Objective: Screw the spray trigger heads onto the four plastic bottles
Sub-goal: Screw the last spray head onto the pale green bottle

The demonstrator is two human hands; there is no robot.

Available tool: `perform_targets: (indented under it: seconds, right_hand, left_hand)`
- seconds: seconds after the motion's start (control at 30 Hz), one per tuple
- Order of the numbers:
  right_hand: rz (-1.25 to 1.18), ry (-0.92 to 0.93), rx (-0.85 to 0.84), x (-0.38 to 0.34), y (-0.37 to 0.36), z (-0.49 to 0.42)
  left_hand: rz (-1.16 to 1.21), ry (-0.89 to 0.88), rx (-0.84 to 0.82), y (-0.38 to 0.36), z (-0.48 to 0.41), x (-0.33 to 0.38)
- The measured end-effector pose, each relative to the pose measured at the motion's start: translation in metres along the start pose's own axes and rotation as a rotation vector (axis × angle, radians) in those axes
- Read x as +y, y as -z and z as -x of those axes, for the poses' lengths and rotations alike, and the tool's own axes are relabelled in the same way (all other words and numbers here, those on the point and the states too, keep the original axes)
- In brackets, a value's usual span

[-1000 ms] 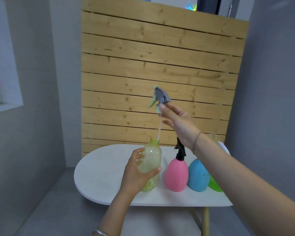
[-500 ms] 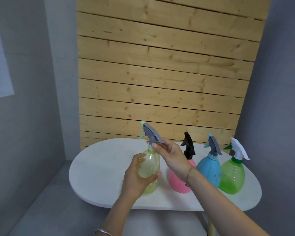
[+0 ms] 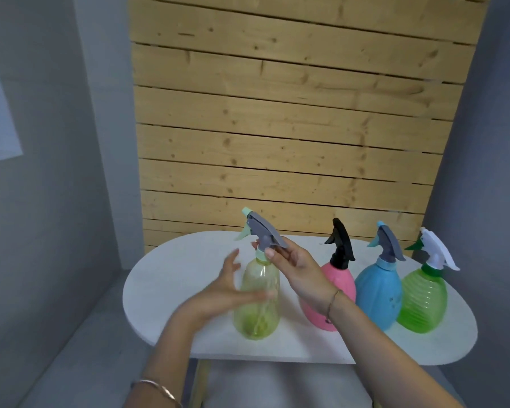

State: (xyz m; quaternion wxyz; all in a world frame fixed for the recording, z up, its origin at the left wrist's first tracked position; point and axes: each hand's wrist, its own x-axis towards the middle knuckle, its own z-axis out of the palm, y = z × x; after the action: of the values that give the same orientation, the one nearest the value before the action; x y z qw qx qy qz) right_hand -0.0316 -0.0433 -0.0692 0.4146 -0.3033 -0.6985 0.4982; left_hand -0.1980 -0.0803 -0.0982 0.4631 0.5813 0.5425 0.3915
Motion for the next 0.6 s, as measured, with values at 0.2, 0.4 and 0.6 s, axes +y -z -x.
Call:
perform_targets:
  seconds: [0.2,0.4,0.6]
  right_hand:
    - [-0.018,-0.023,-0.052,0.0,0.005,-0.001]
    - [-0.047,0.017,0.012,0.007,0.0,-0.001]
    - [-0.034,0.069,0.166,0.011,-0.003,0.0]
  left_hand:
    - [0.091,-0.328,0.272,0.008,-0.016,0.056]
    - [0.126,-0.431,0.369,0.004,-0.022,0.056]
    - [0.033,-0.498,0.356,0.004,-0.025,0.058]
